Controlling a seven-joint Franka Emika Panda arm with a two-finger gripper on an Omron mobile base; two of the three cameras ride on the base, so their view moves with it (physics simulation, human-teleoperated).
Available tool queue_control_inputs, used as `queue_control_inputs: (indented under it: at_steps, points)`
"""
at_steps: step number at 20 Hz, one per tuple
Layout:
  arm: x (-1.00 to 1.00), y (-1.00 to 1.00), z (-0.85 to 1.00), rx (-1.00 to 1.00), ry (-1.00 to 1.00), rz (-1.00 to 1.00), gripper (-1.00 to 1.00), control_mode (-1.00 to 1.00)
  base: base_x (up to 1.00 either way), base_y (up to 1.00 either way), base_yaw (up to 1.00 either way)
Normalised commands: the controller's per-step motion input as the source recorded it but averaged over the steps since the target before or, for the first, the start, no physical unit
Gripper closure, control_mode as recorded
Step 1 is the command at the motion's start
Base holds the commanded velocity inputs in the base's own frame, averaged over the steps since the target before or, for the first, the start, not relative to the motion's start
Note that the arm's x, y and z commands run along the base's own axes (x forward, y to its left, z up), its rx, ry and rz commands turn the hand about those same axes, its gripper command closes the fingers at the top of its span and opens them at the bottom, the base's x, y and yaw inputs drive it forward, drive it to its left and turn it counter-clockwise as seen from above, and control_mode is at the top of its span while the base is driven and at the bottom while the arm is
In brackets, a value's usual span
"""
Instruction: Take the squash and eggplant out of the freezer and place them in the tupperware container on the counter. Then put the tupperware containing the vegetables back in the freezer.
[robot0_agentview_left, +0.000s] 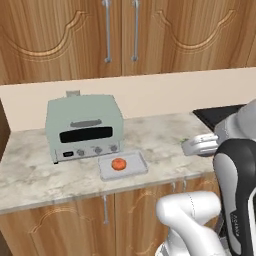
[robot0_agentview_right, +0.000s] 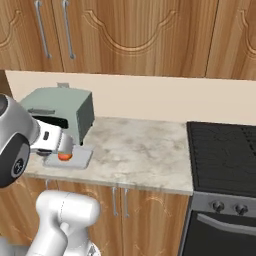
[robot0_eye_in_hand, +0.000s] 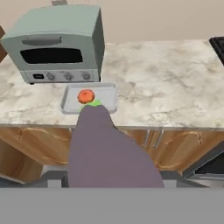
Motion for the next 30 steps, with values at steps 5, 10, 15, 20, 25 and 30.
queue_control_inputs:
  at_steps: [5,10,15,20,25,30]
  points:
    - [0.03,0.03,-0.12,0.01,0.02,0.06,1.00,-1.00,0.43,-0.10,0.25]
    - [0.37,0.49,-0.68,0.00,0.06,0.15,1.00,-1.00,0.00,0.00,0.00]
    - [0.91,0.65,-0.99,-0.02,0.04,0.01,1.00,-1.00,0.00,0.00,0.00]
    - [1.00,0.59,-0.99,-0.01,0.07,0.00,1.00,-1.00,0.00,0.00,0.00]
    - [1.00,0.03,-0.94,0.00,0.09,-0.05,1.00,-1.00,0.00,0.00,0.00]
    - [0.73,-0.09,-0.73,0.00,0.01,-0.14,1.00,-1.00,0.00,0.00,0.00]
